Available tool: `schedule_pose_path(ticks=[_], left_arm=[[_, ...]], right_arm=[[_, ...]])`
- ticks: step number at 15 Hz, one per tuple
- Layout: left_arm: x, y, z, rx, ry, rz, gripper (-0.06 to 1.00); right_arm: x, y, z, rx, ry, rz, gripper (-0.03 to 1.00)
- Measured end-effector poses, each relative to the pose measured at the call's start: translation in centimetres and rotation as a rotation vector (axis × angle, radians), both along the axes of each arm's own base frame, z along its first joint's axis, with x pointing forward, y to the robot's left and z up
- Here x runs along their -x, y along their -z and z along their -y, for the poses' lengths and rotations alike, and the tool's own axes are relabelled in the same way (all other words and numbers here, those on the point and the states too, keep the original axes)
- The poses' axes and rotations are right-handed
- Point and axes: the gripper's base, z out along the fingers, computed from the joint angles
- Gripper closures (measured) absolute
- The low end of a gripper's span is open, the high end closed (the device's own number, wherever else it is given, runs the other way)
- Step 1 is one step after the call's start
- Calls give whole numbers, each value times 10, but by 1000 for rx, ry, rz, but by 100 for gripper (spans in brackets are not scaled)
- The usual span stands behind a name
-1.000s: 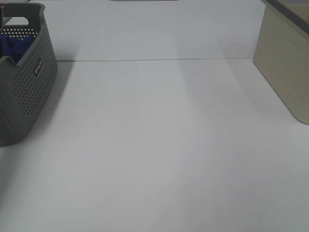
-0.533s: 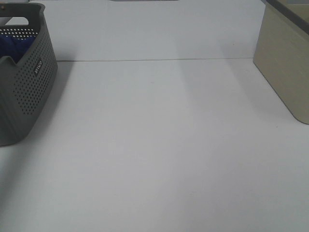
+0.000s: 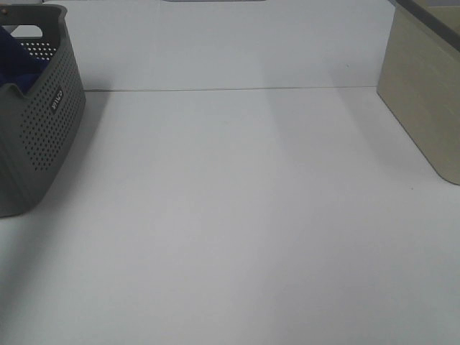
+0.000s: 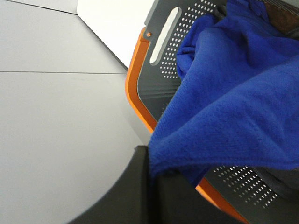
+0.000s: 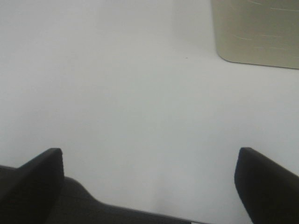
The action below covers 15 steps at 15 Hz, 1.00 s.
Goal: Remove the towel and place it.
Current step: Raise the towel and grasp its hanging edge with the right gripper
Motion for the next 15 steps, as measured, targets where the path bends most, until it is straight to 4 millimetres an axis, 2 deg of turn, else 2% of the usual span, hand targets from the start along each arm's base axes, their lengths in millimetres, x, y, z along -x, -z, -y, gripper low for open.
schedule_pose_path(ticks=[2, 3, 6, 7, 8, 9, 14, 15], left_arm=[[10, -11, 9, 3, 22, 34, 94], [16, -18, 19, -4, 52, 53, 94], [22, -38, 59, -55, 125, 151, 94], [27, -54, 83, -89, 160, 239, 94], [31, -60, 94, -109, 186, 269, 94], [33, -61, 101, -117, 203, 278, 94], [56, -75, 171, -155, 428, 404, 94], [59, -76, 178, -154, 453, 419, 94]], right_arm=[[-5, -3, -6, -20, -73, 2, 1], [-9, -6, -11, -44, -117, 15, 1], [-21, -14, -19, -84, -214, 67, 1], [-28, -16, -23, -93, -271, 66, 1], [-33, -17, -25, -95, -303, 64, 1], [-36, -18, -26, -97, -319, 71, 1], [-78, -23, -41, -126, -538, 143, 1], [-85, -23, -42, -135, -565, 153, 1]])
